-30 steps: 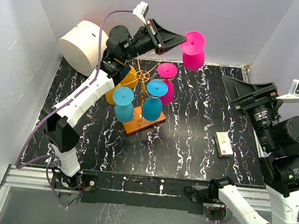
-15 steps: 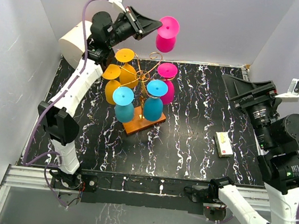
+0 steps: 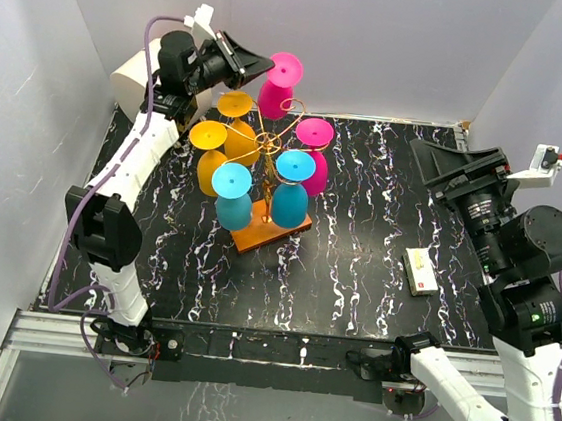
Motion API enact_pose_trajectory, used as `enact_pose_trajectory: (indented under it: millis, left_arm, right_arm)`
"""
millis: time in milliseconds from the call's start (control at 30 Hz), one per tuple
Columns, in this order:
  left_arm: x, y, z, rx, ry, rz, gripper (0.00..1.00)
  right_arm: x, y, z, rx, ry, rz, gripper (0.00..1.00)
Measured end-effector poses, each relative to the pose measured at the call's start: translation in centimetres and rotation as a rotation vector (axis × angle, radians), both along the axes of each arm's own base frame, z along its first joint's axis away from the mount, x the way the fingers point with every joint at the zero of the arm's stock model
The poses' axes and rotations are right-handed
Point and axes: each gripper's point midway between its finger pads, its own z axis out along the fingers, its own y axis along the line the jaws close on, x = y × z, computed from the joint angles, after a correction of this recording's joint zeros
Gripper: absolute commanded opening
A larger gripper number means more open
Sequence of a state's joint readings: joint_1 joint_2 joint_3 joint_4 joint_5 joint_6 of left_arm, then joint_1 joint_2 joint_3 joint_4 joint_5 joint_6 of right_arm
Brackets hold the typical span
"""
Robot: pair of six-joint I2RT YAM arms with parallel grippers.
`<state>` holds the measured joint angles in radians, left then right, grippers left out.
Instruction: Place the wine glass upside down on the wine glass rack
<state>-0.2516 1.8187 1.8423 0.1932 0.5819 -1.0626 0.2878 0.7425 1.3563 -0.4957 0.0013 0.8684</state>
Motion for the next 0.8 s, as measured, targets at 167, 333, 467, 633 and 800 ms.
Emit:
enact_pose_trajectory:
  millis: [167, 333, 467, 633, 800]
  left_arm:
    - [-0.1, 0.8, -3.4, 0.062, 0.084, 0.048, 0.0]
    - [-0.8, 1.3, -2.5, 0.078, 0.065, 0.069, 0.0]
    - [-2.0, 1.5, -1.6, 0.063, 0.057, 0.065, 0.0]
    - [-3.1, 1.8, -2.2, 0.048, 0.08, 0.066, 0.0]
    - [-3.3, 1.8, -3.6, 0.047, 0.113, 0.063, 0.0]
  right_arm:
    - [0.4, 0.1, -0.9, -0.005, 0.018, 0.0, 0.71]
    - [0.5, 0.1, -1.2, -0.008, 0.026, 0.0, 0.71]
    - [0.4, 0.1, -1.2, -0.007, 0.023, 0.0, 0.71]
    - [0.4, 0.1, -1.5, -0.008, 0.028, 0.0, 0.71]
    - [0.5, 0.1, -1.6, -0.01, 0.033, 0.0, 0.71]
